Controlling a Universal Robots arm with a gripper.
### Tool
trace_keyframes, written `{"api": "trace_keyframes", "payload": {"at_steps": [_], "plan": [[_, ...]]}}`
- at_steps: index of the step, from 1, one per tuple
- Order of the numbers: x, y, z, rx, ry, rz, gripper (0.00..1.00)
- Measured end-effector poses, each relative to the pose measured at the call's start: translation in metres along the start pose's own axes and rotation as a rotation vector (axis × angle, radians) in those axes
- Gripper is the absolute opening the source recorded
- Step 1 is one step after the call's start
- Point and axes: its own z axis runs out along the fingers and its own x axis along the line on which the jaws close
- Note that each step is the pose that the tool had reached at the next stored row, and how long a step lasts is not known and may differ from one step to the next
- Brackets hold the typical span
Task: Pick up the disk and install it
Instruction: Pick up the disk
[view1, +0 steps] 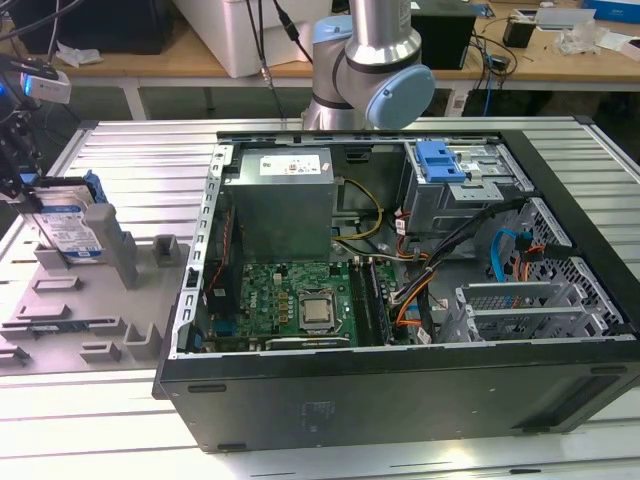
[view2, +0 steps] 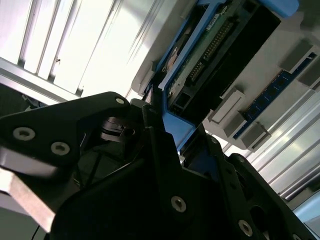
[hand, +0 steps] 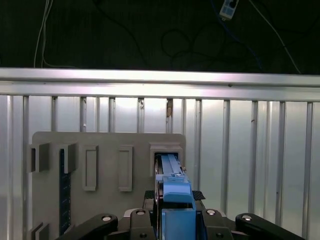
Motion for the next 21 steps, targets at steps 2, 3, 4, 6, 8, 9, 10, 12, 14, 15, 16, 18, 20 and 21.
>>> {"api": "trace_keyframes", "payload": {"at_steps": [2,3,4,6,8,9,10,12,14,15,16,18,20,21], "plan": [[-0.0001,0.0000,0.0001,0.0002,-0.0012,0.000,0.38],[-0.0001,0.0000,0.0001,0.0003,-0.0012,0.000,0.38],[0.0000,0.0000,0.0000,0.0001,-0.0019,0.000,0.50],[0.0000,0.0000,0.0000,0.0000,-0.0031,0.000,0.56],[0.0000,0.0000,0.0000,0.0001,-0.0041,0.000,0.62],[0.0000,0.0000,0.0000,0.0001,-0.0046,0.000,0.62],[0.0000,0.0000,0.0000,0.0001,-0.0051,0.000,0.62],[0.0000,0.0000,0.0000,0.0001,-0.0062,0.000,0.62],[0.0000,0.0000,0.0000,0.0002,-0.0075,0.000,0.61],[0.0000,0.0000,0.0000,0.0002,-0.0080,0.000,0.55],[0.0000,0.0000,0.0000,0.0002,-0.0083,0.000,0.55],[0.0001,0.0000,-0.0001,0.0000,-0.0086,0.000,0.48],[0.0000,0.0000,-0.0001,0.0001,-0.0098,0.000,0.37],[0.0000,0.0000,0.0000,0.0002,-0.0105,0.000,0.37]]}}
